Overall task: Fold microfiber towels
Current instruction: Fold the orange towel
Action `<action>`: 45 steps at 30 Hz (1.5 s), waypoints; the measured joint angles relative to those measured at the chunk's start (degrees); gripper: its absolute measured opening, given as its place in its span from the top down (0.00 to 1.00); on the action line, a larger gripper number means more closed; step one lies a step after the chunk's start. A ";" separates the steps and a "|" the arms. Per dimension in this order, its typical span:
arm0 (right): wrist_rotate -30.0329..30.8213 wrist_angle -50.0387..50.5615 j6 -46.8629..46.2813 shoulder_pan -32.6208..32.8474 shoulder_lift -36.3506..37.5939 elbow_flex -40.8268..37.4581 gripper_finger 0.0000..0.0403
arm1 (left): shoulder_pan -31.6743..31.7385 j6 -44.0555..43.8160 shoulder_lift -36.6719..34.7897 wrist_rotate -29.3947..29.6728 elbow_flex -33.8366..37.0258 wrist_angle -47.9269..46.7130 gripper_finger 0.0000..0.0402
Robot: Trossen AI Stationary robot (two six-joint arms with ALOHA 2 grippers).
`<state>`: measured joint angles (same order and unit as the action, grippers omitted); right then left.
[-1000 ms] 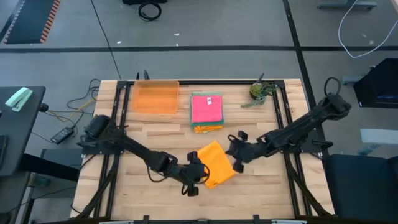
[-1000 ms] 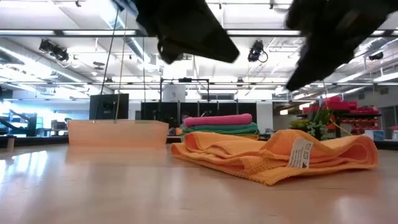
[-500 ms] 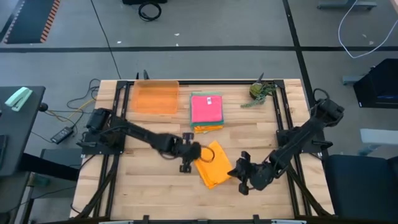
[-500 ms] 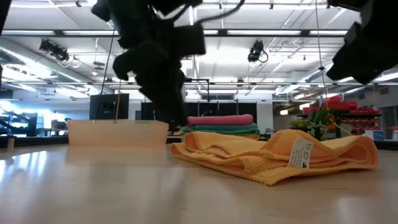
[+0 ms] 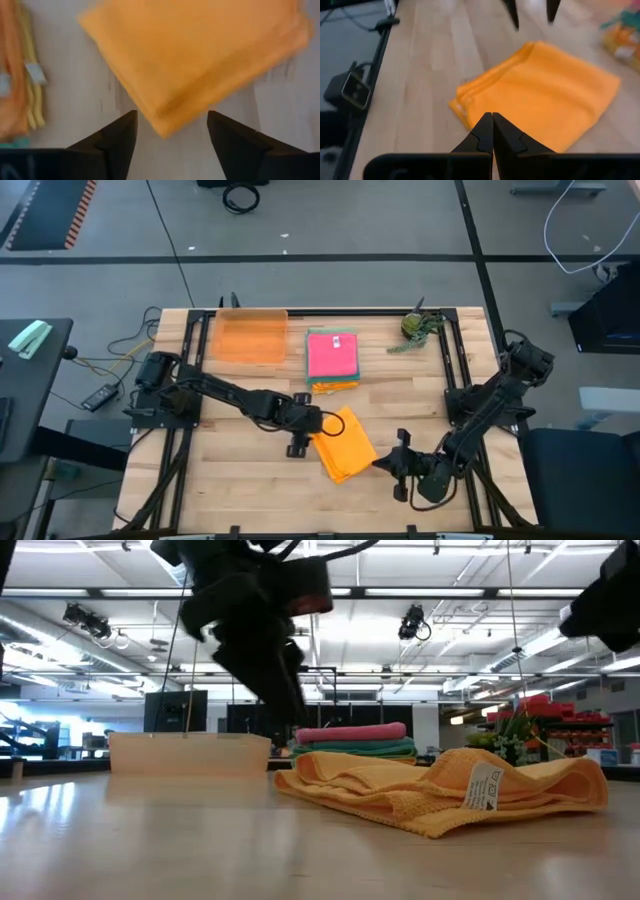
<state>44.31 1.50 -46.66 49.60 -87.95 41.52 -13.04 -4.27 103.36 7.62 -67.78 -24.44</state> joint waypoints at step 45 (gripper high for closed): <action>11.40 -3.60 -11.55 4.60 -2.53 -0.03 0.98 | 2.67 5.55 5.13 0.22 -0.08 4.47 0.59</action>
<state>55.70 -2.10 -58.21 54.19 -90.47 41.50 -10.37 1.28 108.49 7.84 -67.85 -19.97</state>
